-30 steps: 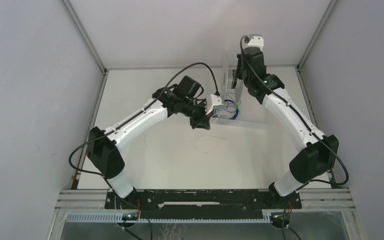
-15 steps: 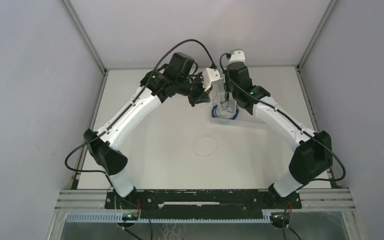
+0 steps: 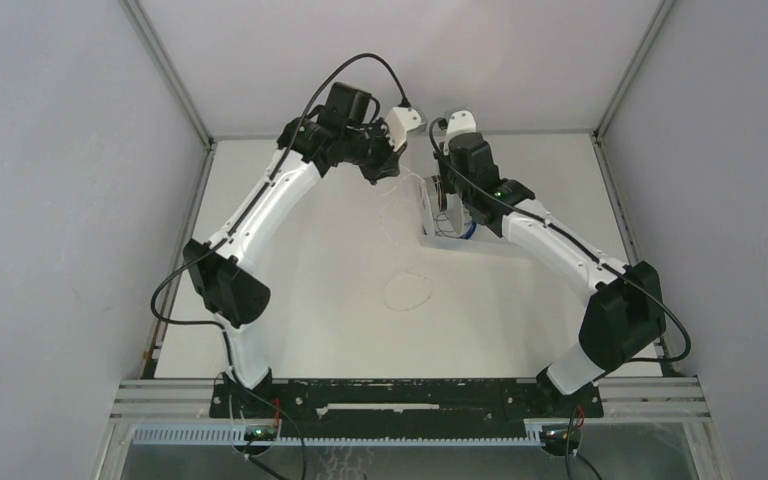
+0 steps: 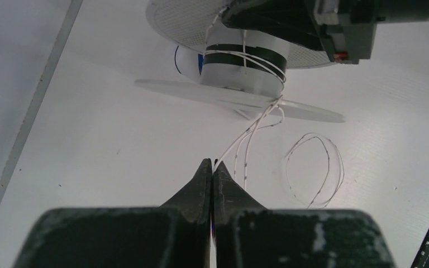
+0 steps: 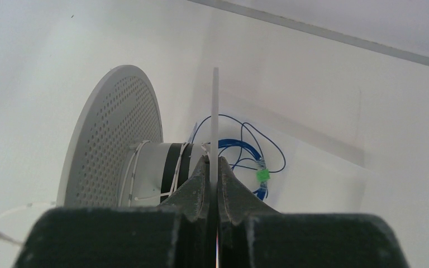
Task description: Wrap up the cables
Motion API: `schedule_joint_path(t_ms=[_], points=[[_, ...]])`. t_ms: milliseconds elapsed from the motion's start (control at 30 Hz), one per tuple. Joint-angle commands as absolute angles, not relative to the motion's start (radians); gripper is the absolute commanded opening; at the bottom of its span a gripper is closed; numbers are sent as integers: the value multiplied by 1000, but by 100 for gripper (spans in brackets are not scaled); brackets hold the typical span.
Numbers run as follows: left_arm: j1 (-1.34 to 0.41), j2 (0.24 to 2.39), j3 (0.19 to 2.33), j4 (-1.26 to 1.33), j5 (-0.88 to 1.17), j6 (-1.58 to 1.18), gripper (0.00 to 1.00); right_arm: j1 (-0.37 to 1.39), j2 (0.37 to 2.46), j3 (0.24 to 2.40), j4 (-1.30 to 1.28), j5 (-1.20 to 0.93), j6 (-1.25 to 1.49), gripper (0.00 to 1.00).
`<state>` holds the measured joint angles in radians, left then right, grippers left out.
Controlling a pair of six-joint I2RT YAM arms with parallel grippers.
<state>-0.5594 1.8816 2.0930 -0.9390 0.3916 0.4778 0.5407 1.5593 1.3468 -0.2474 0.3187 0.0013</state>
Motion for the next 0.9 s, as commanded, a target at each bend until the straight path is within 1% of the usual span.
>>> schedule_joint_path(t_ms=[0,133,400,700,867], points=[[-520,1878,2187,-911,372,462,0,550,1488,1344,-178,295,-33,0],[-499,1890,2203,-896,367,441,1,560,1489,1330,-177,277,-59,0],[-450,1920,2206,-879,328,445,5,567,1461,1315,-179,180,-78,0],[-426,1961,2205,-878,297,476,7,563,1423,1298,-191,79,-92,0],[-414,1966,2177,-883,311,492,11,551,1409,1296,-192,68,-94,0]])
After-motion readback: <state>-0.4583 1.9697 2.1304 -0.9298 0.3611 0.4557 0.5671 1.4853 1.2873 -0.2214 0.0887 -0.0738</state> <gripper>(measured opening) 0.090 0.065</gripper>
